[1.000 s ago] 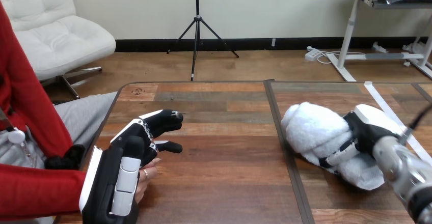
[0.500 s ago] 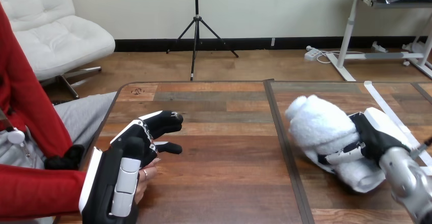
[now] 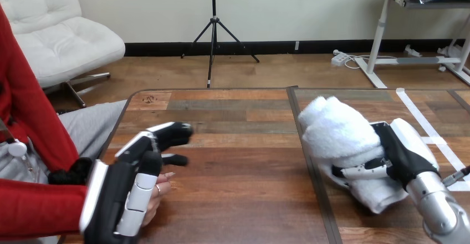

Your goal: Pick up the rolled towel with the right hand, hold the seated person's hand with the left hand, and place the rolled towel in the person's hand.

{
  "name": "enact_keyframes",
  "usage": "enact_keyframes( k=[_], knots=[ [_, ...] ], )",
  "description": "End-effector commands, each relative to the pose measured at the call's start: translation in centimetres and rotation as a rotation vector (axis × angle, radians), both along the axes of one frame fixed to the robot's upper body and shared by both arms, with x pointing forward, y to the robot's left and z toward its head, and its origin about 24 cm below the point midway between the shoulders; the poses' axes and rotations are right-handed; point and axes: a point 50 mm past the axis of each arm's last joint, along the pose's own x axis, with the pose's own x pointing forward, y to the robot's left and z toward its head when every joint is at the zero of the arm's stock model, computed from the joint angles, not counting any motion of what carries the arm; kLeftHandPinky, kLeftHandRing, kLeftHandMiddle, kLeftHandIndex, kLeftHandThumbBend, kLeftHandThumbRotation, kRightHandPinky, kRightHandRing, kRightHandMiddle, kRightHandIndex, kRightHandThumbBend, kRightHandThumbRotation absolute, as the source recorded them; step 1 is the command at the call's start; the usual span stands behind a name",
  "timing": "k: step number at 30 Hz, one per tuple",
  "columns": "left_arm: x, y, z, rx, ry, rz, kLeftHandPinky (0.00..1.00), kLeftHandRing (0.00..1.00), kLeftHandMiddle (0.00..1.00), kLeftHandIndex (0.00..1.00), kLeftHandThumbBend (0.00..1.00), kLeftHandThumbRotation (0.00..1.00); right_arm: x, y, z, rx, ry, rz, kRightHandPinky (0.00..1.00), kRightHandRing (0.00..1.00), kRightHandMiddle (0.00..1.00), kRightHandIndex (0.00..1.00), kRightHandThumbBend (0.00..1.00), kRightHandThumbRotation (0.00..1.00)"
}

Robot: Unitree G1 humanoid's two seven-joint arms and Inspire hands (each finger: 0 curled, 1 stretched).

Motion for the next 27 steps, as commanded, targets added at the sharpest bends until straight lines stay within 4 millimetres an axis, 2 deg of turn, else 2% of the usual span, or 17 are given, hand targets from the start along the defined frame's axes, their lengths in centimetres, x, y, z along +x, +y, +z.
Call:
enact_keyframes(
  k=[1,13,18,27],
  knots=[
    [0.9,1.1,2.0,0.079,-0.091,0.023,0.64,0.75,0.75,0.71,0.90,0.91,1.9,0.9,4.7,0.073,-0.273,0.044,0.37,0.40,0.45,0.48,0.65,0.00],
    [1.2,2.7,2.9,0.172,-0.106,0.057,0.71,0.78,0.77,0.74,0.87,0.81,0.7,1.0,5.8,0.144,-0.377,0.096,0.34,0.38,0.43,0.47,0.64,0.00],
    [1.4,3.2,3.2,0.195,-0.113,0.070,0.72,0.79,0.77,0.73,0.91,0.75,0.4,1.0,6.0,0.159,-0.385,0.104,0.33,0.37,0.42,0.46,0.65,0.00],
    [2.0,3.7,4.1,0.227,-0.134,0.092,0.72,0.79,0.77,0.73,0.97,0.71,0.0,1.1,6.2,0.187,-0.388,0.114,0.30,0.35,0.41,0.46,0.67,0.00]
  ],
)
